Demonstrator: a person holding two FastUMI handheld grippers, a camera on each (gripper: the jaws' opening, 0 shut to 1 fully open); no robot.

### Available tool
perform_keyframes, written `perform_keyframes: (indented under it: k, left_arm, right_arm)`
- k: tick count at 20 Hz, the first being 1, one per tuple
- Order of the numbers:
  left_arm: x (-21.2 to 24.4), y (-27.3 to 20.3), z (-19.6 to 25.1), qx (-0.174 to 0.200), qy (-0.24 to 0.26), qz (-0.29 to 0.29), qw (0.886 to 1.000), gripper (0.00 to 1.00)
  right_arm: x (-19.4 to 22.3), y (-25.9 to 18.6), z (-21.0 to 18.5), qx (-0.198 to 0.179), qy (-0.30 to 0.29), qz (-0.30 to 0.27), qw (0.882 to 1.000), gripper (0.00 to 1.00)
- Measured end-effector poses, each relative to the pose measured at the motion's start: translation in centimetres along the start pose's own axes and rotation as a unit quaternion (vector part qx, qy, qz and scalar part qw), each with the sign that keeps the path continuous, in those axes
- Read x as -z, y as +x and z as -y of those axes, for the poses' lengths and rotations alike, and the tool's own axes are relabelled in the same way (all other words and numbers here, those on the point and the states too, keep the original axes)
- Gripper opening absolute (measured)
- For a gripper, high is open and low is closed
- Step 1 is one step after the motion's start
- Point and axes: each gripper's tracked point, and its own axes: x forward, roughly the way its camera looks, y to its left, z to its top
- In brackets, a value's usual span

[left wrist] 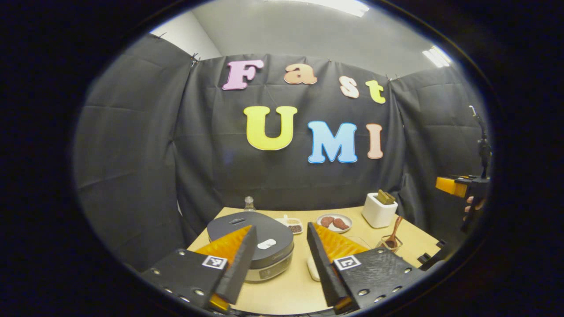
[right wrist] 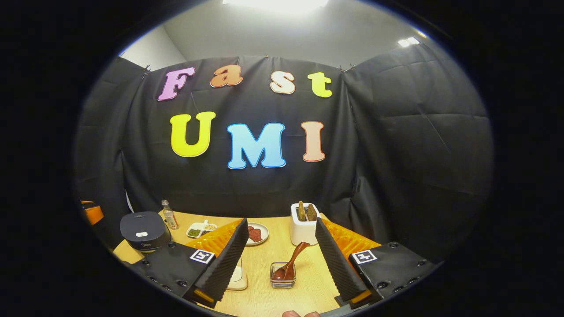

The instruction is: Close the left gripper, press the button to open the rice cooker; take a wooden spoon from the chopstick holder with the right hand, scoop a spoonful of rice and pour it into the rice cooker, then put the wooden spoon back into the chopstick holder.

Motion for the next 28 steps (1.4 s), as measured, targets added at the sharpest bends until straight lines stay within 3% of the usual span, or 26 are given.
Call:
perform_keyframes:
  k: [1, 2, 4, 5, 6, 7, 10, 12, 14, 15, 20, 26, 28]
  left_arm:
    - [0.2, 0.1, 0.1, 0.008, -0.002, -0.005, 1.000, 0.70]
    - [0.5, 0.3, 0.0, 0.012, -0.001, -0.009, 1.000, 0.70]
    - [0.5, 0.8, -1.1, 0.002, 0.000, -0.013, 1.000, 0.51]
    - [0.6, 1.0, -0.7, 0.019, -0.005, -0.022, 1.000, 0.42]
    - [1.0, 1.1, -0.2, 0.031, -0.008, -0.033, 0.999, 0.37]
    - [1.0, 1.2, -1.1, 0.015, -0.001, -0.037, 0.999, 0.34]
    - [2.1, 2.3, -0.8, 0.035, -0.006, -0.069, 0.997, 0.06]
    - [2.5, 3.6, -1.0, 0.036, -0.011, -0.090, 0.995, 0.00]
    - [3.1, 5.5, -0.2, 0.046, -0.025, -0.119, 0.991, 0.00]
    - [3.4, 6.3, -0.6, 0.037, -0.020, -0.129, 0.991, 0.04]
    - [5.0, 10.6, -1.3, 0.024, -0.021, -0.184, 0.982, 0.01]
    - [9.2, 15.3, -3.4, -0.021, -0.056, -0.247, 0.967, 0.01]
    - [8.9, 14.9, -4.1, -0.031, -0.067, -0.262, 0.962, 0.00]
  right_arm:
    - [0.1, 0.0, 0.0, 0.002, -0.001, -0.004, 1.000, 0.95]
    - [0.1, 0.1, -0.2, 0.003, 0.000, -0.007, 1.000, 0.95]
    - [-0.1, 0.3, -0.5, 0.003, 0.005, -0.013, 1.000, 0.95]
    - [-0.2, 0.4, -0.6, 0.005, 0.006, -0.017, 1.000, 0.95]
    - [-0.3, 0.4, -0.6, 0.005, 0.007, -0.020, 1.000, 0.95]
    - [-0.4, 0.5, -0.6, 0.006, 0.010, -0.021, 1.000, 0.97]
    - [-0.5, 0.8, 0.1, 0.013, 0.009, -0.025, 1.000, 0.97]
    - [-0.3, 1.2, 0.7, 0.020, 0.013, -0.030, 0.999, 0.95]
    - [0.0, 2.1, 1.4, 0.026, 0.023, -0.035, 0.999, 0.95]
    - [0.1, 2.5, 1.7, 0.028, 0.028, -0.036, 0.999, 0.95]
    - [1.7, 5.0, 2.7, 0.028, 0.045, -0.053, 0.997, 0.97]
    - [4.0, 7.1, 4.1, 0.022, 0.041, -0.072, 0.996, 0.97]
    - [4.8, 7.7, 4.2, 0.019, 0.046, -0.079, 0.996, 0.97]
